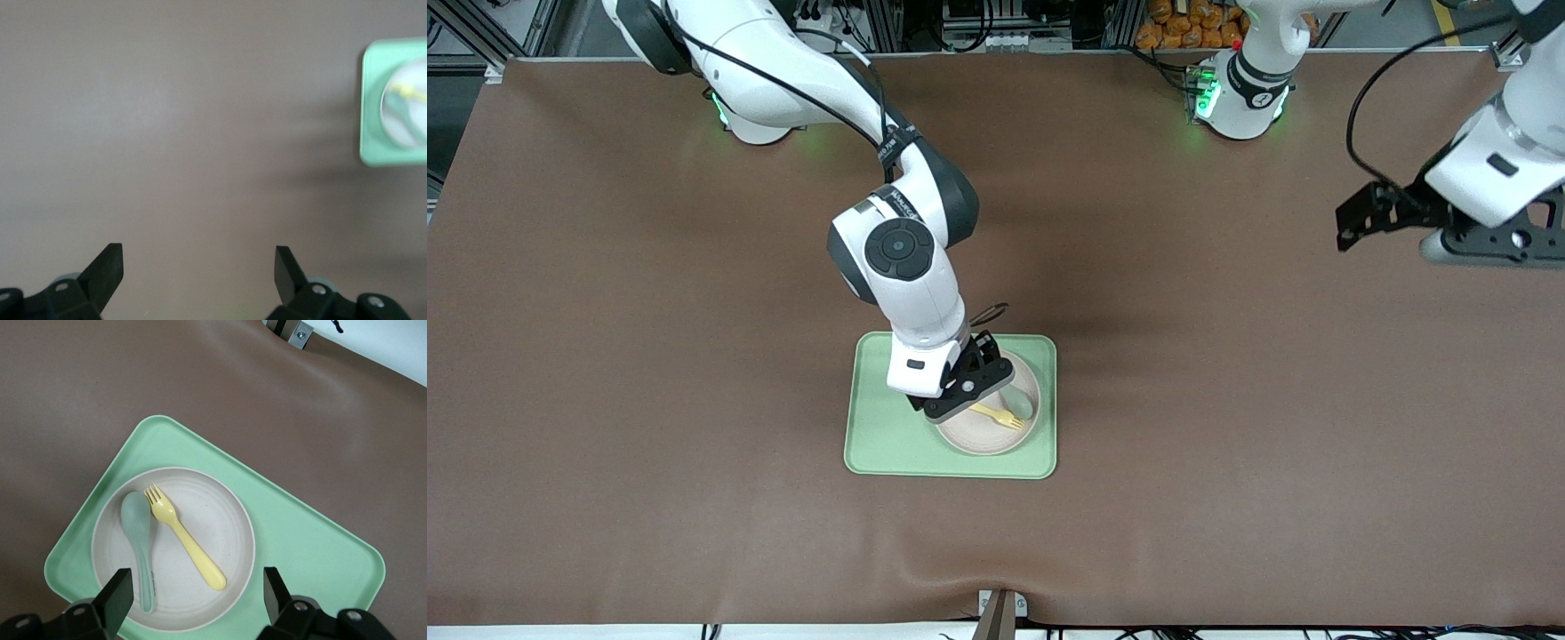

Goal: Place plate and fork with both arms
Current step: 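Lower the right gripper onto the yellow fork on the plate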

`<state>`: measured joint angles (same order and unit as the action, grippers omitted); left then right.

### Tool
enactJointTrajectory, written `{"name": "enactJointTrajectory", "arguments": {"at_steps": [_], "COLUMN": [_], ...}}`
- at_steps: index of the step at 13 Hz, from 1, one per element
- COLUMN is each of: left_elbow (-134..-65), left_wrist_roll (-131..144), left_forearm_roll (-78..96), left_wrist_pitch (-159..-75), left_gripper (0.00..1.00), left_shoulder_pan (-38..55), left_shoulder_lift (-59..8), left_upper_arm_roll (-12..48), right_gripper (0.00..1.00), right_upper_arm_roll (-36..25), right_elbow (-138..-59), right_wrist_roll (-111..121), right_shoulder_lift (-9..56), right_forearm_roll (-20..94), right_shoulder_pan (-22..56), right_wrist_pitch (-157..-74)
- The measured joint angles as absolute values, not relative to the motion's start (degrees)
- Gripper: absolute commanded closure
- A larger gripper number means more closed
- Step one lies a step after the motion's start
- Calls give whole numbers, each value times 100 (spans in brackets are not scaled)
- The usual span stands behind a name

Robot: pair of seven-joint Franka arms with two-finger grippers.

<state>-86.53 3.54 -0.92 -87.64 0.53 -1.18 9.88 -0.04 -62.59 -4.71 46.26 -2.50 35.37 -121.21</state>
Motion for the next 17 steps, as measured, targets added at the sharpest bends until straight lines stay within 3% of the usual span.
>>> {"name": "enactJointTrajectory", "arguments": {"at_steps": [4,7,10,12,13,17], "left_elbow": [-8744,-8753,-8753,-8754,-8754,-8755], "left_wrist_roll": [-70,-98,-99,-99,-99,142], "left_forearm_roll": [-102,-102,-103,-103,-103,47], "left_wrist_pitch": [-8402,-8320,-8316,-8316,-8316,-8315], "left_gripper": [0,0,0,0,0,0], "left_shoulder_pan": [558,571,541,499,490,423], "left_shoulder_lift": [181,196,199,201,201,205], "left_upper_arm_roll": [361,344,315,301,297,343], "right_gripper": [16,16,17,28,28,28], "right_upper_arm_roll": [27,44,-5,-28,-38,-66], "right_elbow": [-6253,-6249,-6254,-6252,-6250,-6225], "right_wrist_roll": [-425,-426,-426,-425,-424,-419], "right_shoulder_lift": [4796,4862,5162,5455,5552,5605], "right_forearm_roll": [-250,-250,-250,-250,-252,-252], "right_shoulder_pan": [3617,3707,3690,3674,3671,3566], "right_wrist_pitch": [-12202,-12231,-12814,-13326,-13419,-13360]}}
